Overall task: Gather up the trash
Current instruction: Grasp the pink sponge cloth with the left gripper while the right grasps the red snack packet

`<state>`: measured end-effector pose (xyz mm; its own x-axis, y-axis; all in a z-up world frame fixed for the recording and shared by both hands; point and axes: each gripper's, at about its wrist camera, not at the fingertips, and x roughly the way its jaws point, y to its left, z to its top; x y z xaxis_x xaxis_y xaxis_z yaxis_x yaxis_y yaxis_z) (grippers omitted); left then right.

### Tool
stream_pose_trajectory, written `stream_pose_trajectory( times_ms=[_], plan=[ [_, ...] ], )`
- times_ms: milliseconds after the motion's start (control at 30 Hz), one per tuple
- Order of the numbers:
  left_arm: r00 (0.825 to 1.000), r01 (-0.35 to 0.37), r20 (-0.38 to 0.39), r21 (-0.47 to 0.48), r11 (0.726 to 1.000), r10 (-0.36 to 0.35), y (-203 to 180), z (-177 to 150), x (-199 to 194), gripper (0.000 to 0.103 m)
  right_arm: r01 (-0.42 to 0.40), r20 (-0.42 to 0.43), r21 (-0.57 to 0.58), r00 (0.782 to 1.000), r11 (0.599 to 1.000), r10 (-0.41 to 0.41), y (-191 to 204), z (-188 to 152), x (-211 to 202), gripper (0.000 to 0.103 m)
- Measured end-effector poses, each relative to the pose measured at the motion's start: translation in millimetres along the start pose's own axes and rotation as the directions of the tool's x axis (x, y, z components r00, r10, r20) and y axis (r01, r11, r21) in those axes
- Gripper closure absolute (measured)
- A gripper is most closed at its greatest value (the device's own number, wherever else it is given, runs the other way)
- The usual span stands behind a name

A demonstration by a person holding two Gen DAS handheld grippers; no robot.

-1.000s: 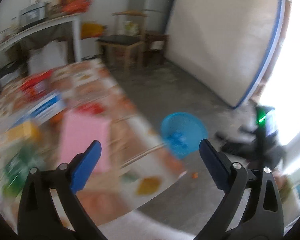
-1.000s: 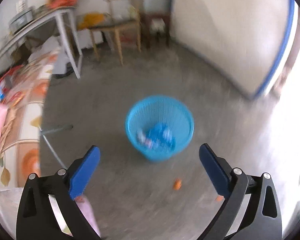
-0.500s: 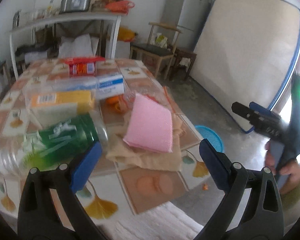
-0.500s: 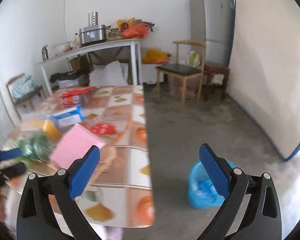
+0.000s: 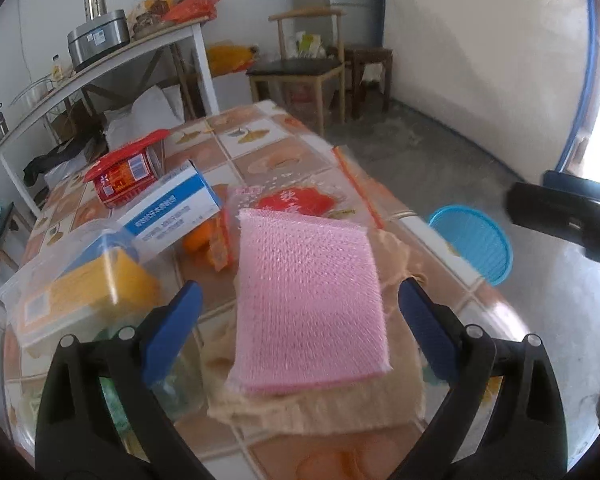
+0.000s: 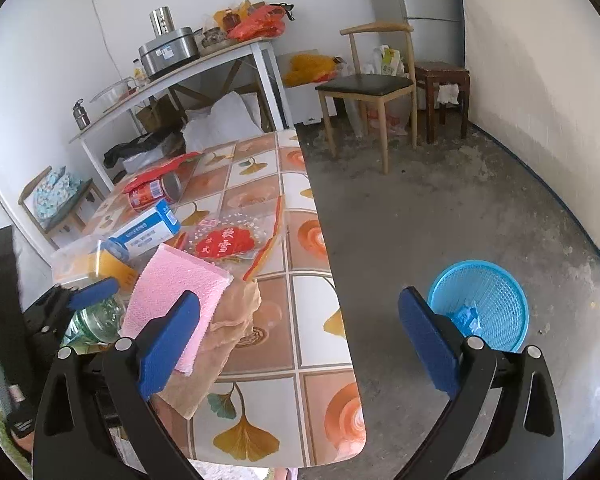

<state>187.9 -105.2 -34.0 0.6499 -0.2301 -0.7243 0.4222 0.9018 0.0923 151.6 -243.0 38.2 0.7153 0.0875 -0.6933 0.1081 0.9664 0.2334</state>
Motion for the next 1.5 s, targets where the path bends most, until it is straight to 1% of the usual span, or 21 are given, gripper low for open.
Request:
stream_pose_trajectory(
  times_ms=[133,200,233,267,400,600,667,700,767,800,833,867,900,967,1067,1100,1167,1233,1367,1467,1500],
  plan=[
    [0.998,-0.018,-0.064,-0.003,1.000,0.017,-0.6,2.2,21.3,0.009,0.002,-0.015,0.008,1.000,1.000,-0.002,-5.3,-3.2,4.4,0.007],
    [0.997,-0.045,-0.062,0.026,0.999,0.047,-4.5,-0.4,22.5,0.012,-0.001,-0.019,0.018,1.000,1.000,0.002,-9.0,-3.4,5.2,0.007],
    [0.997,-0.047,-0.057,0.032,0.998,0.049,-5.7,-1.0,22.0,0.017,-0.002,-0.019,0.022,1.000,1.000,0.003,-10.3,-3.2,5.2,0.006],
    [0.997,-0.047,-0.053,0.030,0.998,0.049,-6.2,-1.4,20.8,0.025,-0.003,-0.019,0.024,1.000,1.000,0.004,-11.1,-3.3,5.0,0.006],
    [0.998,-0.040,-0.046,0.005,0.999,0.040,-3.3,-2.9,16.4,0.028,-0.012,-0.013,0.027,1.000,1.000,0.013,-12.5,-3.8,3.3,0.007],
    [0.999,-0.036,0.023,-0.026,0.999,0.037,3.2,-4.9,-5.6,0.029,-0.037,0.005,0.017,0.999,0.999,0.037,-13.9,0.2,-4.0,0.007],
    [0.997,-0.029,0.068,-0.038,0.999,0.031,5.5,-7.0,-19.6,0.029,-0.071,0.001,0.025,0.997,0.997,0.071,-15.5,4.3,-4.2,0.007],
    [0.995,-0.022,0.094,-0.040,0.999,0.026,6.3,-8.6,-27.1,0.029,-0.112,-0.007,0.032,0.994,0.993,0.112,-15.7,7.5,-2.4,0.007],
    [0.990,-0.011,0.140,-0.038,0.999,0.017,6.5,-12.6,-41.6,0.029,-0.198,-0.032,0.049,0.979,0.979,0.200,-15.2,14.8,4.1,0.007],
    [0.988,-0.011,0.153,-0.037,0.999,0.017,5.5,-13.8,-46.3,0.029,-0.262,-0.056,0.064,0.962,0.963,0.266,-14.3,21.0,11.5,0.007],
    [0.986,-0.005,0.169,-0.038,0.999,0.011,4.8,-17.3,-52.5,0.029,-0.297,-0.073,0.075,0.950,0.952,0.303,-13.9,24.3,16.8,0.007],
    [0.985,0.002,0.173,-0.041,0.999,0.006,4.3,-19.8,-56.0,0.029,-0.343,-0.103,0.099,0.930,0.934,0.353,-13.3,30.2,27.5,0.007],
    [0.985,0.003,0.172,-0.045,0.999,0.004,4.1,-21.7,-57.9,0.029,-0.362,-0.117,0.117,0.920,0.925,0.375,-13.0,33.0,34.6,0.007],
    [0.985,0.013,0.170,-0.050,0.999,-0.004,1.4,-28.2,-62.3,0.030,-0.406,-0.162,0.173,0.887,0.897,0.433,-12.8,41.4,58.9,0.012],
    [0.985,0.015,0.172,-0.043,0.999,-0.007,-3.7,-35.7,-66.3,0.030,-0.406,-0.227,0.267,0.855,0.874,0.467,-15.6,50.1,96.7,0.021],
    [0.985,0.018,0.172,-0.040,0.999,-0.011,-4.5,-37.6,-66.3,0.030,-0.401,-0.245,0.297,0.845,0.866,0.475,-17.1,51.1,107.3,0.026],
    [0.985,0.025,0.171,-0.037,0.999,-0.018,-7.2,-41.6,-67.1,0.030,-0.396,-0.275,0.347,0.824,0.850,0.496,-17.7,54.2,130.3,0.030],
    [0.985,0.033,0.169,-0.032,0.999,-0.027,-8.3,-43.1,-66.6,0.030,-0.363,-0.303,0.362,0.826,0.859,0.476,-17.6,56.1,144.6,0.038],
    [0.985,0.042,0.168,-0.020,0.999,-0.038,-8.8,-45.2,-63.6,0.031,-0.337,-0.344,0.402,0.806,0.851,0.482,-12.7,55.4,168.7,0.047],
    [0.985,0.055,0.167,-0.021,0.998,-0.051,-8.8,-47.0,-61.9,0.031,-0.331,-0.357,0.423,0.795,0.844,0.491,-9.7,52.8,178.3,0.055],
    [0.984,0.057,0.168,-0.021,0.998,-0.053,-8.4,-47.0,-61.7,0.031,-0.332,-0.358,0.428,0.791,0.840,0.495,-10.1,52.6,180.1,0.061]
  ],
)
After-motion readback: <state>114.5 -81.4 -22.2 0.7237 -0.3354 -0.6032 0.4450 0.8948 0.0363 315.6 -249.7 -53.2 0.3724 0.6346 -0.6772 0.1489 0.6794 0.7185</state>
